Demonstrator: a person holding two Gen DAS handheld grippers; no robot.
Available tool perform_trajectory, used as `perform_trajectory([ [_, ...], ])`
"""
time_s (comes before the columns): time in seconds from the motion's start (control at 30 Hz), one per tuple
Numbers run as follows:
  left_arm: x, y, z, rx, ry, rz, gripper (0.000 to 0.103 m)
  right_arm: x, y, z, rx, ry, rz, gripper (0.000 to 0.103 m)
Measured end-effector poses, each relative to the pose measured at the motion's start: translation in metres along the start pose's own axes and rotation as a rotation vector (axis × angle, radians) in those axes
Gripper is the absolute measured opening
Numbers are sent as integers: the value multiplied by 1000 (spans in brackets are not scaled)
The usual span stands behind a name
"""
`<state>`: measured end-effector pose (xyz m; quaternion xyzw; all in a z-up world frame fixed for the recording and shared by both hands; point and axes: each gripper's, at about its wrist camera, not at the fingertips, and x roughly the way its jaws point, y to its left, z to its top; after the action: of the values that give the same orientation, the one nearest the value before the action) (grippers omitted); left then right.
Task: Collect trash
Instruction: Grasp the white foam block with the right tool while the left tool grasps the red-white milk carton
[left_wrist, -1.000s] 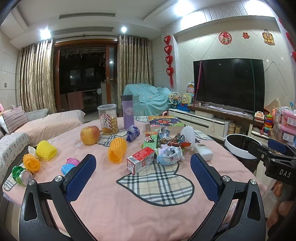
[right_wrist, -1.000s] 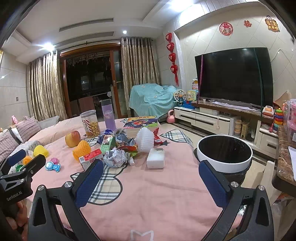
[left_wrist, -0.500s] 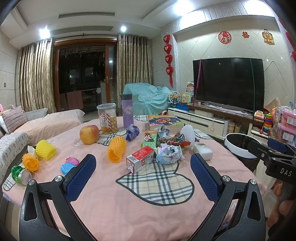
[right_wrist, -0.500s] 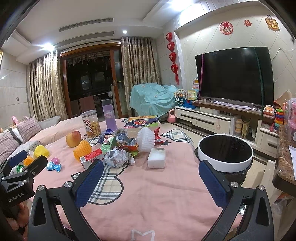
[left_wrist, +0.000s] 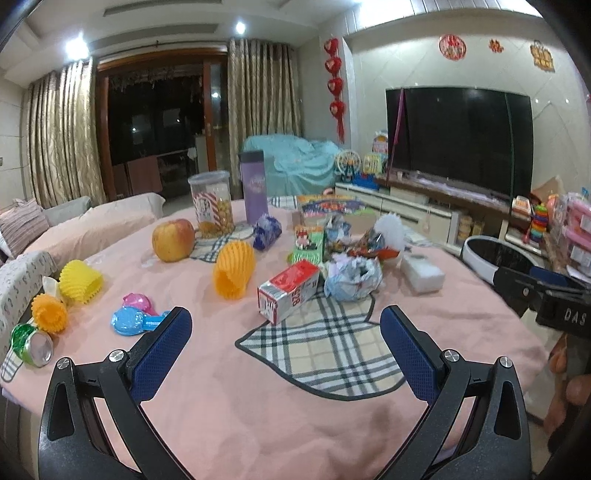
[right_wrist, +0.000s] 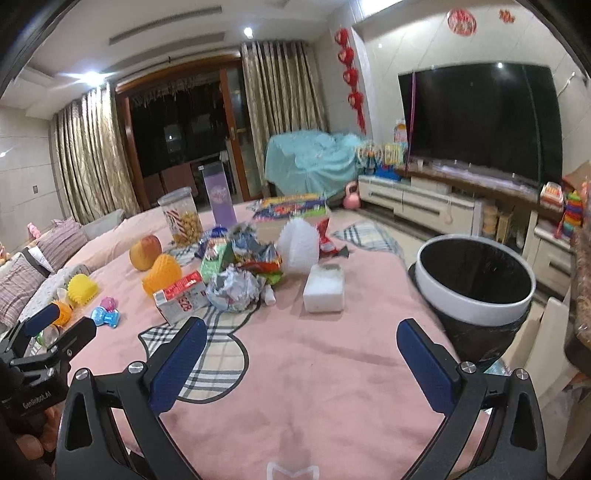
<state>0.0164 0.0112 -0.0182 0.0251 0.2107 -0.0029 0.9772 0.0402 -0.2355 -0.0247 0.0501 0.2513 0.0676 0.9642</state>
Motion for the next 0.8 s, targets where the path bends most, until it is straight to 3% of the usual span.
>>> perform_trajectory([
  [0.53, 125, 10, 4, 24, 265, -11, 103, 119, -28, 13, 101, 279, 35, 102],
  [0.6, 138, 11, 9, 28, 289, -31, 103, 126, -27, 16, 92, 288, 32, 101],
  [0.8, 170, 12, 12, 76, 353, 5, 103, 153, -33, 23, 90, 338, 14, 98],
])
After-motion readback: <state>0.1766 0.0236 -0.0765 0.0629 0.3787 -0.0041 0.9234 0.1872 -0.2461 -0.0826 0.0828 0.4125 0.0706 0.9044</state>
